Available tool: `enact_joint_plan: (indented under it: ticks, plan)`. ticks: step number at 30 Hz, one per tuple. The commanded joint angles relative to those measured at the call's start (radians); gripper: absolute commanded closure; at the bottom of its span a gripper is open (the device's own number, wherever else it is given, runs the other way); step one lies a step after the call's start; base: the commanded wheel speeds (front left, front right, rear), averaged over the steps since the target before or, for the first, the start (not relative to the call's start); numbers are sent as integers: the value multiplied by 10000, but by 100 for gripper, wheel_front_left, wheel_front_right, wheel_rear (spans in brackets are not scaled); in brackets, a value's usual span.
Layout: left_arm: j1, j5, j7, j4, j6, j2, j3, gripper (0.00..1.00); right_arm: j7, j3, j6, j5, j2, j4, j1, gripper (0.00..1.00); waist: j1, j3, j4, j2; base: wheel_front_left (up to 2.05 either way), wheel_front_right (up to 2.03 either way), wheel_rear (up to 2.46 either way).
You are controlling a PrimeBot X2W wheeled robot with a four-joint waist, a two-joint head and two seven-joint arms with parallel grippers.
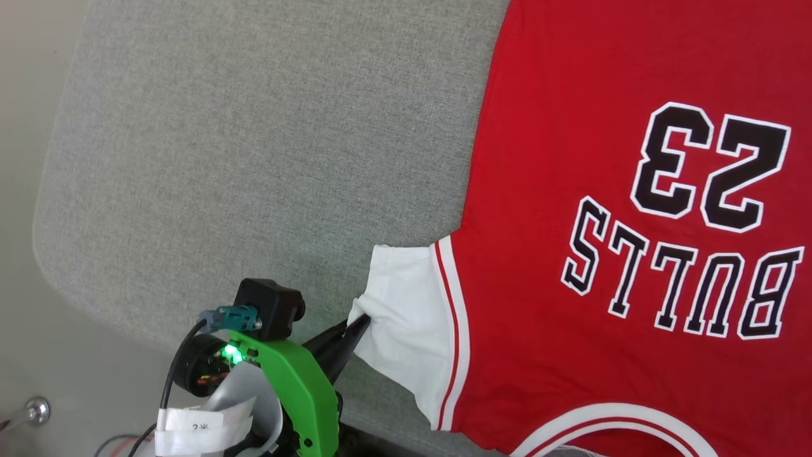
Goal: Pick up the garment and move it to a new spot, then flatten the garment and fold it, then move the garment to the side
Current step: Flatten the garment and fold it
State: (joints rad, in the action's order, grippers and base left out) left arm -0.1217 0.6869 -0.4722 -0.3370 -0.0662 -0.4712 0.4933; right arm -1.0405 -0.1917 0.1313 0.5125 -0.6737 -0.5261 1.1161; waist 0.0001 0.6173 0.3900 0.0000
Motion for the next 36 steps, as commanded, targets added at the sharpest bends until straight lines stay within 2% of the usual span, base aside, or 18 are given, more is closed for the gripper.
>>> enact_joint_plan:
  ticks: [1, 9, 14, 22, 31, 36]
  plan:
    - [-208, -54, 53, 17, -33, -17, -40, 100, -28, -132, -6, 60, -41, -321, -624, 100, -1, -328, -257, 0, 0, 0, 0]
    - [-110, 18, -94, 143, -184, -186, -155, 100, 648, -169, -6, 625, 0, -522, -1951, 100, -1, -1452, -971, 0, 0, 0, 0]
    - [147, 186, -184, 379, -335, -216, -202, 100, 1277, -518, -6, 1018, 150, -278, -3229, 100, -1, -2354, -1493, 0, 0, 0, 0]
    - [606, 340, -199, 707, -529, -196, -160, 100, 2219, -535, -6, 1708, 351, 78, -5248, 100, -1, -3650, -2255, 0, 0, 0, 0]
    - [1060, 483, -118, 798, -664, -163, -115, 100, 3007, 600, -6, 2225, 130, 1214, -7406, 100, -1, -4441, -2709, 0, 0, 0, 0]
    - [1251, 501, -12, 794, -746, -133, -108, 100, 3201, 1654, -6, 2334, 379, 2031, -8797, 100, -1, -4679, -2816, 0, 0, 0, 0]
